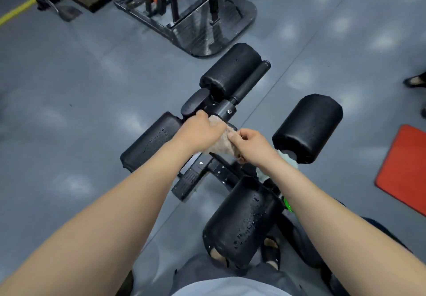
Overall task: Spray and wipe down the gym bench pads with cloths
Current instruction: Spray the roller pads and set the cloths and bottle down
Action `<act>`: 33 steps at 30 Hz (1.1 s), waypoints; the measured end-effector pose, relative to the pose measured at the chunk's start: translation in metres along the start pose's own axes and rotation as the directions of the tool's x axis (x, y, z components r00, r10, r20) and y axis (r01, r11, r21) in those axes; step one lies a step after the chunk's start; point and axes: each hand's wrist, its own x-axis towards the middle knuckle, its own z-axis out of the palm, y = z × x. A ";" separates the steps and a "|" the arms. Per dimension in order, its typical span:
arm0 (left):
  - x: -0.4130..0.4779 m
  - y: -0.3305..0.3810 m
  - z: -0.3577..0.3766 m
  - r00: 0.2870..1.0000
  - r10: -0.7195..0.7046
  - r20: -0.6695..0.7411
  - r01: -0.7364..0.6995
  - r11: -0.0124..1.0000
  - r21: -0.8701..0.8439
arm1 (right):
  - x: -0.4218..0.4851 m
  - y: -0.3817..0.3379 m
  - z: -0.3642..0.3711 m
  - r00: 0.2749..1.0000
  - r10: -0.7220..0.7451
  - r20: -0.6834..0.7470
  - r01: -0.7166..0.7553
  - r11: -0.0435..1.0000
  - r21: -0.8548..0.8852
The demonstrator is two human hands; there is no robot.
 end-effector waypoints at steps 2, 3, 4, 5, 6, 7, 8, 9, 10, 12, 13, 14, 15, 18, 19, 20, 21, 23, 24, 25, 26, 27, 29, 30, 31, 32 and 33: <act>0.009 0.001 0.010 0.997 0.014 0.072 -0.019 0.997 0.079 | -0.003 0.002 0.000 1.000 -0.009 -0.001 0.009 0.999 -0.045; 0.016 0.000 0.014 0.998 0.037 0.058 -0.043 0.993 0.108 | -0.004 0.003 0.000 1.000 -0.010 -0.006 0.010 0.997 -0.078; 0.022 -0.001 0.016 0.997 0.056 0.044 -0.061 0.991 0.120 | -0.006 0.003 -0.002 1.000 -0.012 -0.007 0.011 0.993 -0.117; 0.027 -0.003 0.016 0.996 0.073 0.042 -0.078 0.989 0.127 | -0.008 0.003 -0.003 1.000 -0.013 -0.005 0.012 0.987 -0.159; 0.031 -0.003 0.014 0.995 0.081 0.059 -0.088 0.988 0.129 | -0.009 0.004 -0.005 1.000 -0.014 -0.003 0.013 0.980 -0.197; 0.033 -0.002 0.011 0.993 0.081 0.085 -0.091 0.989 0.119 | -0.009 0.005 -0.006 1.000 -0.014 -0.001 0.014 0.974 -0.226; 0.034 -0.002 0.008 0.990 0.076 0.121 -0.089 0.991 0.100 | -0.009 0.007 -0.006 1.000 -0.015 -0.001 0.015 0.970 -0.241; 0.035 -0.003 0.005 0.984 0.072 0.160 -0.082 0.995 0.053 | -0.009 0.008 -0.006 1.000 -0.016 0.001 0.016 0.968 -0.249; 0.035 -0.006 0.001 0.975 0.066 0.213 -0.062 0.998 -0.026 | -0.008 0.010 -0.005 1.000 -0.014 0.001 0.014 0.968 -0.250; 0.033 -0.013 -0.004 0.945 0.062 0.321 0.004 0.980 -0.200 | -0.008 0.013 -0.002 1.000 -0.008 -0.001 0.007 0.970 -0.244; 0.032 -0.017 -0.006 0.935 0.066 0.348 0.023 0.969 -0.246 | -0.008 0.014 -0.001 1.000 -0.010 0.000 0.009 0.969 -0.247; 0.031 -0.018 -0.006 0.934 0.065 0.352 0.029 0.966 -0.255 | -0.008 0.014 -0.002 1.000 -0.013 0.000 0.013 0.968 -0.252; 0.029 -0.019 -0.006 0.940 0.063 0.337 0.023 0.969 -0.247 | -0.009 0.015 -0.002 1.000 -0.016 0.000 0.016 0.966 -0.258; 0.021 -0.013 0.000 0.977 0.056 0.207 -0.036 0.995 -0.098 | -0.013 0.010 -0.004 0.999 -0.041 -0.021 0.033 0.960 -0.279; 0.018 -0.012 0.005 0.986 0.060 0.154 -0.055 0.998 -0.039 | -0.013 0.007 -0.004 0.996 -0.070 -0.046 0.054 0.957 -0.284; 0.016 -0.013 0.009 0.993 0.066 0.103 -0.069 0.997 0.021 | -0.013 0.004 -0.003 0.991 -0.111 -0.081 0.084 0.956 -0.280; 0.014 -0.013 0.013 0.996 0.068 0.050 -0.071 0.994 0.079 | -0.013 -0.001 -0.003 0.981 -0.156 -0.114 0.121 0.957 -0.266; 0.010 -0.016 0.020 0.997 0.062 -0.047 -0.051 0.977 0.208 | -0.009 -0.012 -0.002 0.956 -0.253 -0.150 0.210 0.945 -0.251; 0.007 -0.017 0.023 0.994 0.069 -0.085 -0.045 0.964 0.262 | -0.005 -0.017 -0.002 0.939 -0.310 -0.149 0.264 0.927 -0.266; 0.003 -0.019 0.025 0.990 0.084 -0.114 -0.047 0.953 0.299 | -0.001 -0.023 -0.002 0.919 -0.368 -0.142 0.316 0.903 -0.291; -0.001 -0.021 0.027 0.986 0.106 -0.132 -0.058 0.944 0.324 | 0.002 -0.027 -0.002 0.896 -0.425 -0.134 0.365 0.873 -0.324; -0.006 -0.023 0.029 0.982 0.120 -0.146 -0.064 0.937 0.344 | 0.006 -0.031 -0.002 0.867 -0.483 -0.122 0.414 0.835 -0.364; -0.015 -0.030 0.031 0.975 0.138 -0.173 -0.064 0.924 0.376 | 0.014 -0.039 -0.002 0.800 -0.592 -0.094 0.494 0.740 -0.456; -0.019 -0.034 0.032 0.974 0.138 -0.181 -0.060 0.922 0.383 | 0.018 -0.043 -0.002 0.765 -0.640 -0.076 0.523 0.686 -0.506; -0.022 -0.037 0.032 0.974 0.134 -0.182 -0.055 0.921 0.386 | 0.023 -0.046 -0.001 0.731 -0.681 -0.056 0.544 0.629 -0.555; -0.025 -0.040 0.032 0.976 0.120 -0.182 -0.041 0.921 0.387 | 0.029 -0.050 0.001 0.699 -0.714 -0.024 0.562 0.571 -0.599; -0.026 -0.043 0.032 0.979 0.104 -0.177 -0.029 0.925 0.379 | 0.034 -0.055 0.002 0.673 -0.740 0.015 0.575 0.510 -0.639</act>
